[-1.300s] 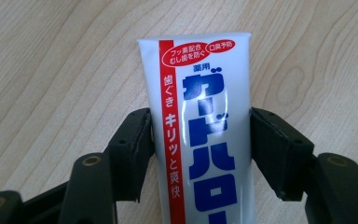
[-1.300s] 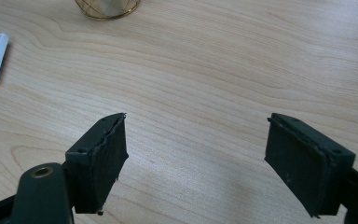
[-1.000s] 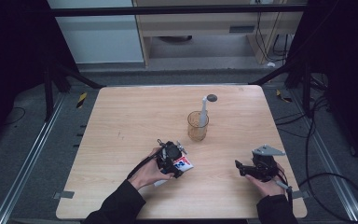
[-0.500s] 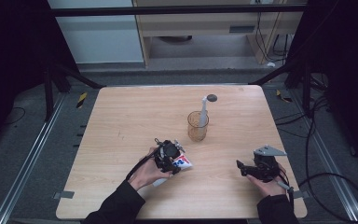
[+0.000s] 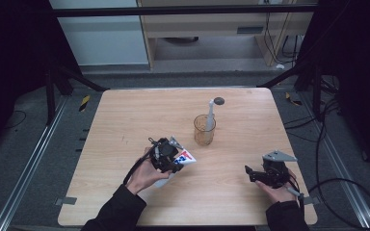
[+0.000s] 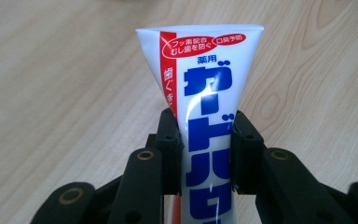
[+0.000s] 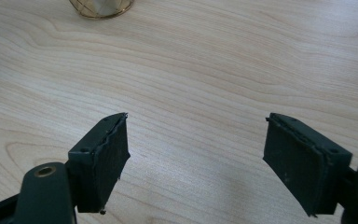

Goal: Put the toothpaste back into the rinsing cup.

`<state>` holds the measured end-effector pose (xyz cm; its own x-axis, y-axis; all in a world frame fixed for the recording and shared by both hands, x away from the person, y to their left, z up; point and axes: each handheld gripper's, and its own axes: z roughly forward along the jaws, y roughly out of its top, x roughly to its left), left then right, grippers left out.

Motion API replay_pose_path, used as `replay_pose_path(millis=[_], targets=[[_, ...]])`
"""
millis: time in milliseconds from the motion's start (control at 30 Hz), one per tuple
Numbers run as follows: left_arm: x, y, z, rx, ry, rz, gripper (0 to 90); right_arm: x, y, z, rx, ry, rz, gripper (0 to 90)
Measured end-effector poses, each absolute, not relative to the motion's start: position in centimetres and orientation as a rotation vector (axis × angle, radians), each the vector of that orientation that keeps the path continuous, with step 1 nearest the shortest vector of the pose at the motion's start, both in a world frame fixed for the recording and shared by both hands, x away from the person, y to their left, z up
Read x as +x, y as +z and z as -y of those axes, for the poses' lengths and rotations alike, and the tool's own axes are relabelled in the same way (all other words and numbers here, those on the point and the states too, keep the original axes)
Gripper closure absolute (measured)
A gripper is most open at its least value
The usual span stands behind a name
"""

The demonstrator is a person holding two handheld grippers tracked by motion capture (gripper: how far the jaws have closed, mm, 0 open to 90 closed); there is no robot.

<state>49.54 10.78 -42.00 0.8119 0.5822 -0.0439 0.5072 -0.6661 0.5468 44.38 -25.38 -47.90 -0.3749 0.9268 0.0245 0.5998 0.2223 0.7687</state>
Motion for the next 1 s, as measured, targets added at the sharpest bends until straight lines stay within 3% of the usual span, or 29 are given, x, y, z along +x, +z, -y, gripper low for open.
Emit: replay_pose_path(millis=[667,1000], targets=[[50.3,-38.0,-13.2,2.005,0.543,-0.896,69.0,44.4,-47.9,25.4,1.38,0.979,-2.038,21.6],[52.2,-36.8,-12.5,1.832,0.608,-0.882,69.0,44.3,-48.0,25.3,1.382,0.98,-2.03,21.0]])
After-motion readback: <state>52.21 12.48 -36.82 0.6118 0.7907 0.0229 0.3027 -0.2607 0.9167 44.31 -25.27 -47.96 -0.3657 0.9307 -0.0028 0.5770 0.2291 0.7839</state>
